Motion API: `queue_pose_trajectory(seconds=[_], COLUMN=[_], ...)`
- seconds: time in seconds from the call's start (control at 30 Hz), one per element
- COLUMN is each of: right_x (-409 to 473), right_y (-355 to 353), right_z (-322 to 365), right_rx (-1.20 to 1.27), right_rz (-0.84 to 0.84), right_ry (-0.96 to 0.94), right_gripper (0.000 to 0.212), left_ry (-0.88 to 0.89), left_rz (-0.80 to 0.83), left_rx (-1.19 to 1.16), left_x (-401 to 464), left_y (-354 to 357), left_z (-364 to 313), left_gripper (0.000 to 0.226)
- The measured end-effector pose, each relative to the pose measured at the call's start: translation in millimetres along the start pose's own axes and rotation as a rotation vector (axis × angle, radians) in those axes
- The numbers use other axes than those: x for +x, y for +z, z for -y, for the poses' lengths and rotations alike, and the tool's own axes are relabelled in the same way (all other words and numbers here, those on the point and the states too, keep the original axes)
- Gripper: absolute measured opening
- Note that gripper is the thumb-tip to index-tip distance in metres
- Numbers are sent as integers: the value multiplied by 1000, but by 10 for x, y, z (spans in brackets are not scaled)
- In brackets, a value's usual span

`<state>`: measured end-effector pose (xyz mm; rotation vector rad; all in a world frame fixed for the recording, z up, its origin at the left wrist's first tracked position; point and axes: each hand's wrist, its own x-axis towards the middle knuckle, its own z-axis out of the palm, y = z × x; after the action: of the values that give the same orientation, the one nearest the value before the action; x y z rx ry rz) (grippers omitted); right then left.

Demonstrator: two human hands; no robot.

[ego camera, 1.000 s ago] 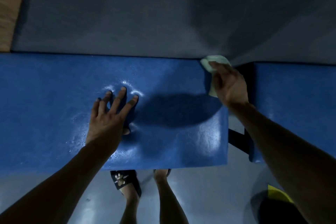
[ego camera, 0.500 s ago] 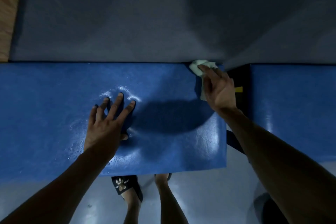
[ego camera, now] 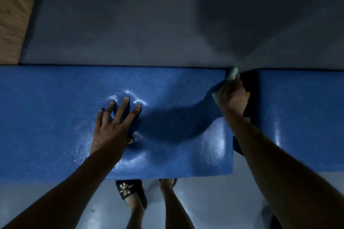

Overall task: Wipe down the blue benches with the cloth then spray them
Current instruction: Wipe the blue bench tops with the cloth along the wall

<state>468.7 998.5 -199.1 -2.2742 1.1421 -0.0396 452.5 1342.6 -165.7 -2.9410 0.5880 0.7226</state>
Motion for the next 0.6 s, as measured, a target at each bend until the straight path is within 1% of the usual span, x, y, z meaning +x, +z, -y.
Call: queue_pose_trajectory(seconds=[0.07,0.1,0.17,0.2,0.23,0.27,0.37,0.4,0.43,0.47,0.53,0.6], right_x=[201,229,132,18,-138,-300,-444,-347,-239,-136,-14,-64], right_y=[-2,-22,-86,-97,-87,-60,-83,-152,-222,-268,-256,-103], right_z=[100,112,47,-22,-100,-164,-354,-380,-375,-357,-294,-204], right_rx=[-10,2,5,-22,-79,-181,-500,-549,-584,-623,-632,-531], right_rz=[23,33,37,22,-3,5,126,142,127,76,-30,-72], right_ry=[96,98,30,-41,-149,-297,-810,-937,-993,-971,-751,-558], right_gripper=[35,34,36,39,44,49,58,57,56,55,53,51], left_ry=[-3,0,9,13,16,18,31,34,37,41,50,71], left_rz=[3,0,-9,-19,-35,-47,-59,-62,-65,-70,-81,-108], left_rx=[10,15,18,15,13,11,4,-3,-10,-14,-19,-32], left_x=[-4,-5,-8,-8,-4,0,8,9,14,20,24,24], left_y=[10,17,30,37,39,46,75,80,87,92,101,110], left_z=[3,10,13,12,14,19,36,44,50,56,72,91], left_gripper=[127,127,127,128,128,129,127,126,125,124,123,122])
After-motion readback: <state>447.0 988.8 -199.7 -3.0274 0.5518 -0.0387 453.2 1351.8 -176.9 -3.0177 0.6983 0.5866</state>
